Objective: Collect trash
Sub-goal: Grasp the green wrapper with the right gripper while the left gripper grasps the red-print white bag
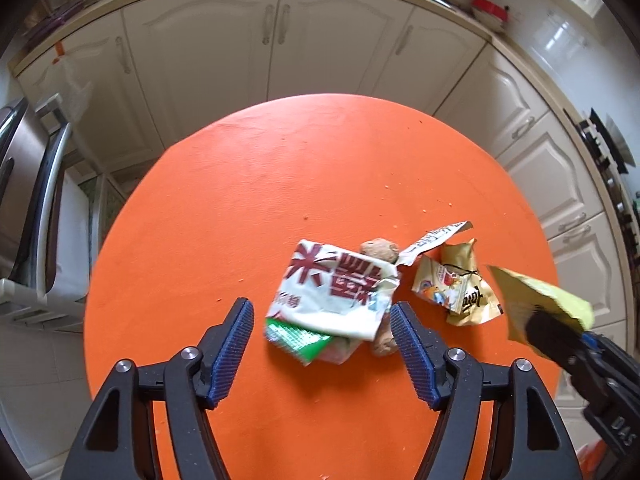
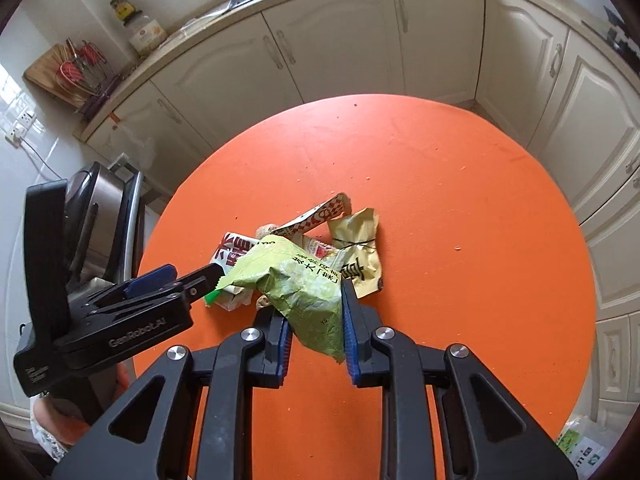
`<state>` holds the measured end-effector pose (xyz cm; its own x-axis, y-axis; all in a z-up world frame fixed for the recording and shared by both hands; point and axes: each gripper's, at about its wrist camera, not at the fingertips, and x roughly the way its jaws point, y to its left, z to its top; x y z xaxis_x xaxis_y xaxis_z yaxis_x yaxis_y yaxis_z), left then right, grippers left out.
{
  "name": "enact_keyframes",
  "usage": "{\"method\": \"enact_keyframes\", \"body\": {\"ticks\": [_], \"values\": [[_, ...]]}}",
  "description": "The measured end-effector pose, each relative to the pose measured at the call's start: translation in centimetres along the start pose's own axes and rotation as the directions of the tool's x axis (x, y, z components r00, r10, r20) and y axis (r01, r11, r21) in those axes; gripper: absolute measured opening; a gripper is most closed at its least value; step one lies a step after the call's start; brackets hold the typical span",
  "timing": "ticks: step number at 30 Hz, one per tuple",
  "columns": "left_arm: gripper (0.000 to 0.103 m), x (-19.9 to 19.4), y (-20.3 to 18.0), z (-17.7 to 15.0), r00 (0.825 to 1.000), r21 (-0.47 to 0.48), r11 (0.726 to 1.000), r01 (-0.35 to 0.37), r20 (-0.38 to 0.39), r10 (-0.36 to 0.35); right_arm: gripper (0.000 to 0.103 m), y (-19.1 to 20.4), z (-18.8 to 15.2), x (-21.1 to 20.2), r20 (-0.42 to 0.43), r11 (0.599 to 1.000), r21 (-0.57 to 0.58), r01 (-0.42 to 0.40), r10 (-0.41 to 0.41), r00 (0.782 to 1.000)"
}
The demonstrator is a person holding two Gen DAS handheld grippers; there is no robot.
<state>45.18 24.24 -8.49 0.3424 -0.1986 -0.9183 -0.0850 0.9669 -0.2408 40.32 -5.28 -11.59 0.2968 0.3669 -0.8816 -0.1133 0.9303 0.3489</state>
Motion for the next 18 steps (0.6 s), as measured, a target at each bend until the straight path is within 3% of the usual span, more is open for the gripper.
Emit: {"method": "enact_keyframes", "body": {"ticks": [8, 18], "values": [[0.077, 5.3, -1.6, 1.9, 0.994, 0.043, 0.995, -0.086, -0.071, 0.089, 0.021, -3.7, 0.5, 1.3, -0.030, 0.997, 0.070, 0.045, -0.043, 0.999], [0.070, 5.4, -0.9, 2.5, 0.999, 0.056, 0.997, -0.046, -0.015, 0.047, 0.021, -5.7, 0.7, 3.8, -0.075, 0.990, 0.122, 0.069, -0.060, 0.995]]}}
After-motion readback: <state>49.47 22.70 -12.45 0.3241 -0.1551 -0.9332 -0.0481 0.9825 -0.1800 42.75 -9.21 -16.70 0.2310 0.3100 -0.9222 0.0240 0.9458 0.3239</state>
